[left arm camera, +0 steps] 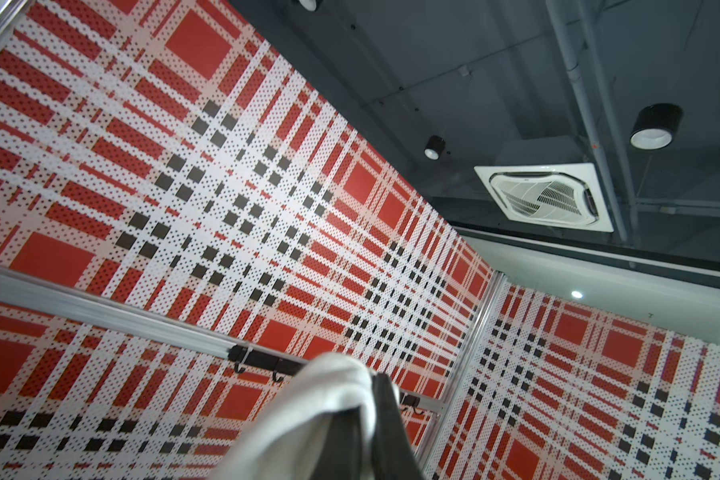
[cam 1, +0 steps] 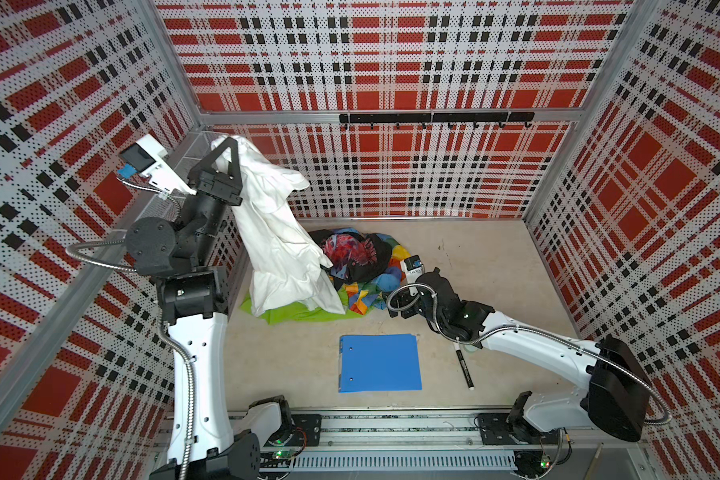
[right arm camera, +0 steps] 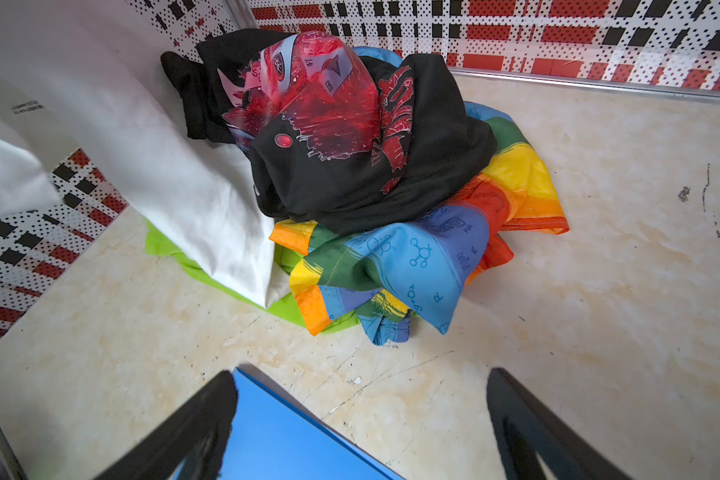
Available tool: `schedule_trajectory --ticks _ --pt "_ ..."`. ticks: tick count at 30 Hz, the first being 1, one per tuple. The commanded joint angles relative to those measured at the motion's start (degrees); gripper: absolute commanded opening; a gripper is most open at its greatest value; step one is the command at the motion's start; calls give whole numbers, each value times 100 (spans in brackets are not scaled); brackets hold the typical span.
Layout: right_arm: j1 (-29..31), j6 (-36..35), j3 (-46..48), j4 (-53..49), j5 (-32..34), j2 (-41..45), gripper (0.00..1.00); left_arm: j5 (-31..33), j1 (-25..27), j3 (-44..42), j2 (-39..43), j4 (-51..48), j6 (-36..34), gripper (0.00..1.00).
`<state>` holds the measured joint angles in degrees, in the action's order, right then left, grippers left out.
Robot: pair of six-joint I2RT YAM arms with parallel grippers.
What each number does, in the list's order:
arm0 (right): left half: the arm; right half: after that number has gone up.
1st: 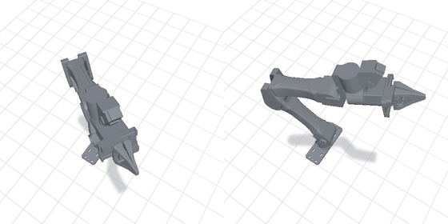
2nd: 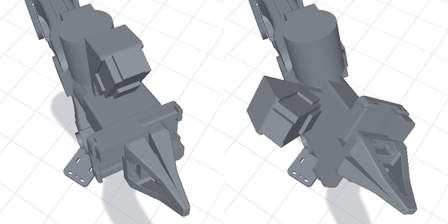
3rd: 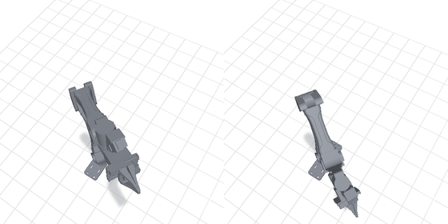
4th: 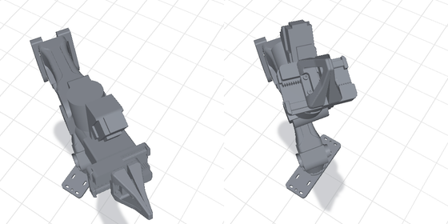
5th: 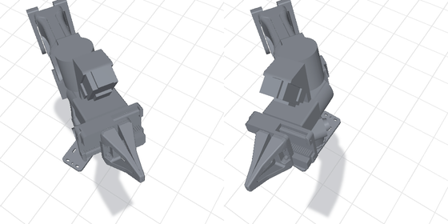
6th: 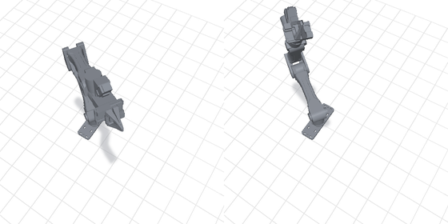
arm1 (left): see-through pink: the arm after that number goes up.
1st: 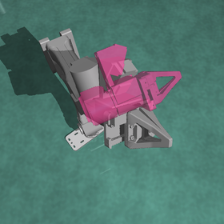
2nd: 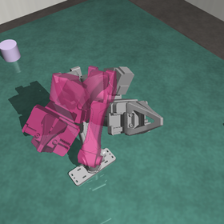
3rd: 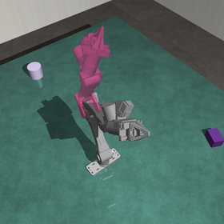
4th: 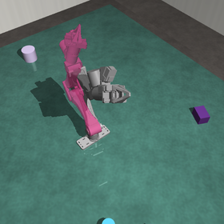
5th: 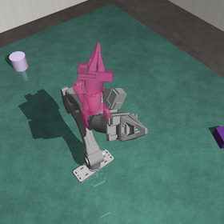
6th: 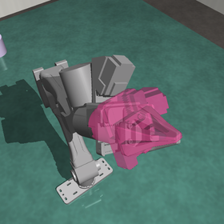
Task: Pick out a specific cloth from the pile
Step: 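Lift the white shirt high out of the pile with the left gripper, then swing the held white shirt toward the right gripper while the right arm rises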
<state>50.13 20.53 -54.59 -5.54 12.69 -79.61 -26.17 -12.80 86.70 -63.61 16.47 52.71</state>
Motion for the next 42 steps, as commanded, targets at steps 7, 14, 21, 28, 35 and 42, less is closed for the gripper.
schedule_trajectory --ticks 7,14,21,28,35,42 --pt "17 170 398 428 324 593 100 544 -26 854 -186 660 863 0" --pt "11 348 685 509 754 1062 100 658 636 1401 -571 612 861 0" --pt "13 363 795 364 1240 1476 100 975 1843 2061 -1013 241 186 0" --pt "-110 868 1123 165 2040 2042 100 1395 3329 2902 -1523 89 -534 0" --pt "-436 1456 1476 -169 2379 2700 97 1349 4357 4321 -2580 -302 -689 0" --pt "-600 1822 1857 -507 2768 3572 97 1481 4804 4921 -3385 -298 -656 0"
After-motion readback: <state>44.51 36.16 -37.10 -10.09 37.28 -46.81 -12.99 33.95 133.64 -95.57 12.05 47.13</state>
